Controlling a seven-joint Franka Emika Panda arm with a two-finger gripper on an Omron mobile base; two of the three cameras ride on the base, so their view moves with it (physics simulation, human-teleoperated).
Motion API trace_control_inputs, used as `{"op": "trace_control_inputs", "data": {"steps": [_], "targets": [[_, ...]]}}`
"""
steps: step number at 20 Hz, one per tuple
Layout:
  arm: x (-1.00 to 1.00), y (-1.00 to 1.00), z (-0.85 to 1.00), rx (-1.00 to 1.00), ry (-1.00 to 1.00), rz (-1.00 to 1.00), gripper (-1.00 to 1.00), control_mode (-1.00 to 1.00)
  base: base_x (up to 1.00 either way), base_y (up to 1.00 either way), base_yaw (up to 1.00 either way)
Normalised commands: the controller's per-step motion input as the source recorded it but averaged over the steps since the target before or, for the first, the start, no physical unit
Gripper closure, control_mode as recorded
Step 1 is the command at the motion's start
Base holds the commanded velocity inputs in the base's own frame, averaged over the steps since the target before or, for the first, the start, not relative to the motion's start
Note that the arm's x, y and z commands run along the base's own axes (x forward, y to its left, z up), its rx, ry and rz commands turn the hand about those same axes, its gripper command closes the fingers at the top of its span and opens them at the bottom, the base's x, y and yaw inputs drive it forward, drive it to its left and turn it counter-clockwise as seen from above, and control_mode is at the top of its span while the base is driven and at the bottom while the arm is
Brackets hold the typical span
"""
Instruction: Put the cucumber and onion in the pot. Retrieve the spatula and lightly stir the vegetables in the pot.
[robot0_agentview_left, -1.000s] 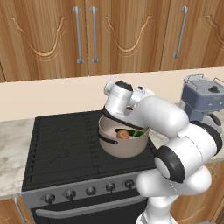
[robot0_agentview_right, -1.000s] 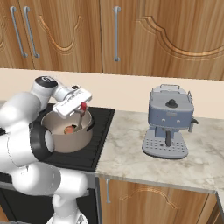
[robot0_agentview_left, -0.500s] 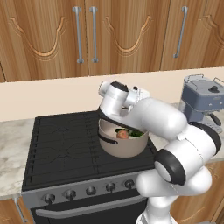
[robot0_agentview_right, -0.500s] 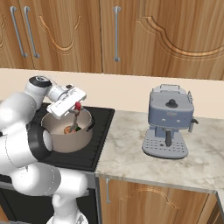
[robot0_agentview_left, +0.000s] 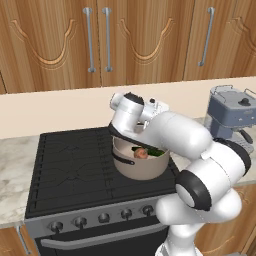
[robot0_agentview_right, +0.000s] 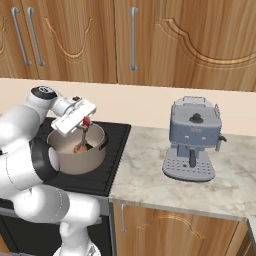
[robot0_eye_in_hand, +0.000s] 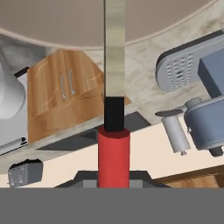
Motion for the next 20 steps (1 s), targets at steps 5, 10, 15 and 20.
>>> {"op": "trace_control_inputs", "data": {"steps": [5, 10, 15, 20], "targets": [[0.00, -0.35, 0.00, 0.00, 0.06, 0.00, 1.00, -1.00, 0.00, 0.00, 0.00], [0.22, -0.06, -0.02, 0.00, 0.10, 0.02, 1.00, -1.00, 0.00, 0.00, 0.00], [0.44, 0.13, -0.43, -0.01, 0.03, 0.02, 1.00, -1.00, 0.00, 0.00, 0.00], [0.39, 0.18, -0.44, -0.05, 0.03, 0.01, 1.00, -1.00, 0.00, 0.00, 0.00]]}}
